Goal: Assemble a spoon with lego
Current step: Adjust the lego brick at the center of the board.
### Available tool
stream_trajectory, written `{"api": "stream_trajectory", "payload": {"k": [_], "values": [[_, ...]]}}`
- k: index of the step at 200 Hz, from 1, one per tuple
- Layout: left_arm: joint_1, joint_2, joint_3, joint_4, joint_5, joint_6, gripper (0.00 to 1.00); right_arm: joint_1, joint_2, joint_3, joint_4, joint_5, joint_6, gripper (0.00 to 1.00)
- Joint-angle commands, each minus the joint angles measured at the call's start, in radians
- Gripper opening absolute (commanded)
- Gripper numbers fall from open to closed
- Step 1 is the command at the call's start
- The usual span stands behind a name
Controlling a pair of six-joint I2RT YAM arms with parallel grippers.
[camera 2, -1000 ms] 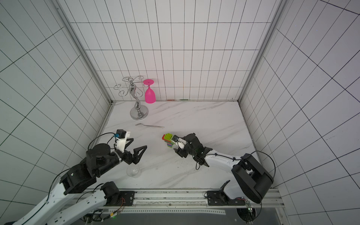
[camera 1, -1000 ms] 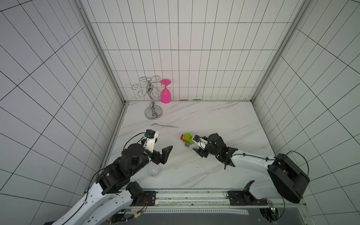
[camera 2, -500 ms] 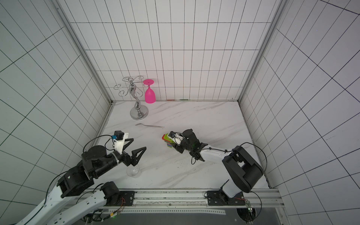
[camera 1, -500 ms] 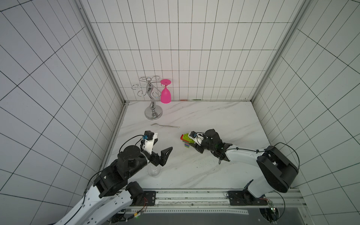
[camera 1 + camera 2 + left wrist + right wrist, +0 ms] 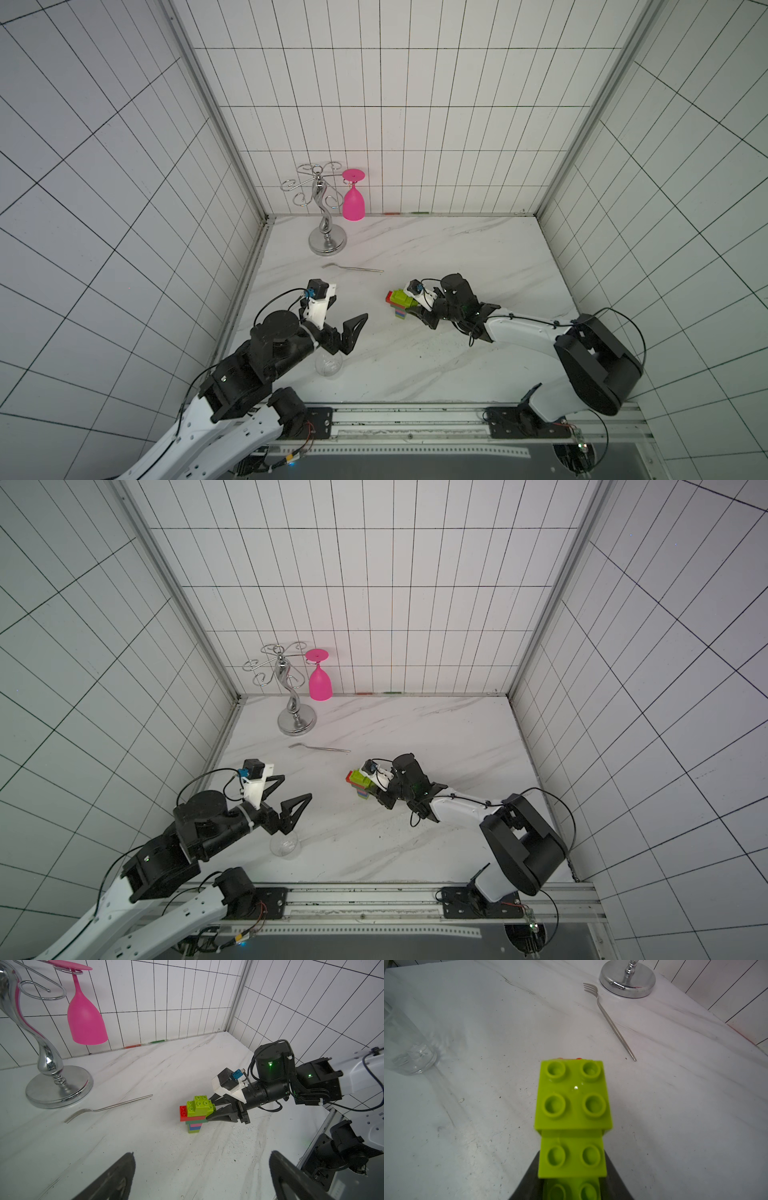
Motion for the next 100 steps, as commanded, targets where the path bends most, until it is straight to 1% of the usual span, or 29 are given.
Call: {"api": "stream_trajectory", "payload": {"k": [1, 27, 55, 69, 85, 100], "values": [[0.006, -0.020, -0.011, 0.011, -0.014, 0.010, 0.99, -0.015, -0.081, 0.108, -0.212, -0.101, 0.102, 0.24], [0.010, -0.035, -0.016, 0.019, -0.015, 0.006, 0.99, -0.031, -0.111, 0.187, -0.458, -0.236, 0.179, 0.24], [0.013, -0.042, -0.018, 0.020, -0.013, 0.002, 0.99, -0.063, -0.095, 0.266, -0.613, -0.384, 0.289, 0.24], [0.013, -0.045, -0.019, 0.021, -0.011, 0.000, 0.99, -0.070, -0.074, 0.308, -0.677, -0.417, 0.314, 0.24], [0.013, -0.045, -0.019, 0.020, -0.009, -0.001, 0.99, -0.073, -0.044, 0.350, -0.743, -0.415, 0.308, 0.24], [0.013, -0.045, -0.019, 0.019, -0.008, -0.002, 0.99, -0.087, 0.001, 0.380, -0.785, -0.459, 0.297, 0.24]]}}
